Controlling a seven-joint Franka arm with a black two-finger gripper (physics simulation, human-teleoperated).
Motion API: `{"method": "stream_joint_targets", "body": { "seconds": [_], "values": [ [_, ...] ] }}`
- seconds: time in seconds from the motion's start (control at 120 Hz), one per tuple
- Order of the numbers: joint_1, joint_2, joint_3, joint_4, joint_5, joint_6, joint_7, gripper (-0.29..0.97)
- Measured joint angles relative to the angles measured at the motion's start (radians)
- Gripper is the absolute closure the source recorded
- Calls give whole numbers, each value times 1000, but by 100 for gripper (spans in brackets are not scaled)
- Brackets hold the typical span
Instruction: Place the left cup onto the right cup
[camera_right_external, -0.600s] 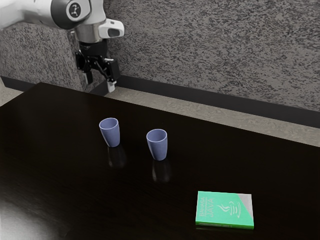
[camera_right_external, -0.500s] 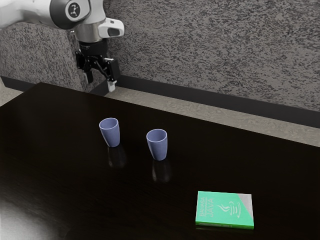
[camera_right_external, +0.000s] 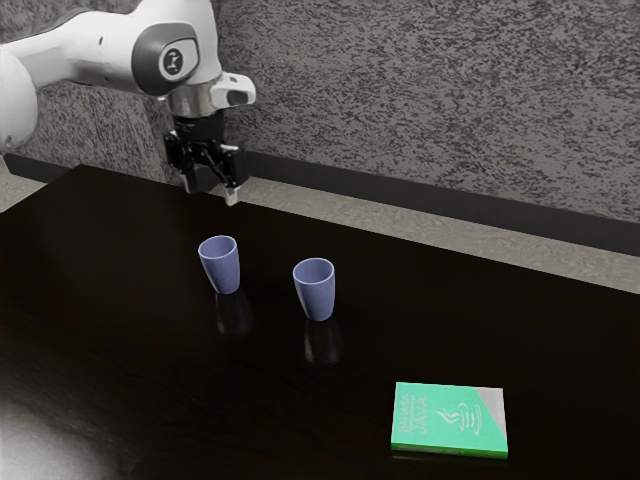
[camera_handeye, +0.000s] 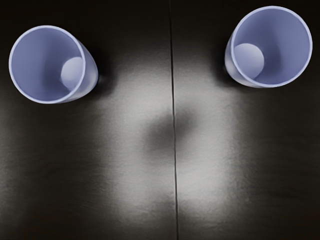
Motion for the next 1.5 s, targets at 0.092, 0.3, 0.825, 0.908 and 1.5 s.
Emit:
{"method": "stream_joint_targets", "body": {
  "seconds": [0.092, 0.3, 0.825, 0.908, 1.5],
  "values": [
    [17, 36, 5, 0, -5, 28, 1, 14],
    [52, 87, 10, 2, -13, 90, 17, 21],
    [92, 245, 7, 4, -52, 284, 121, 28],
    [99, 258, 7, 3, -66, 305, 136, 28],
    [132, 306, 1, -48, -129, 382, 205, 31]
  ]
}}
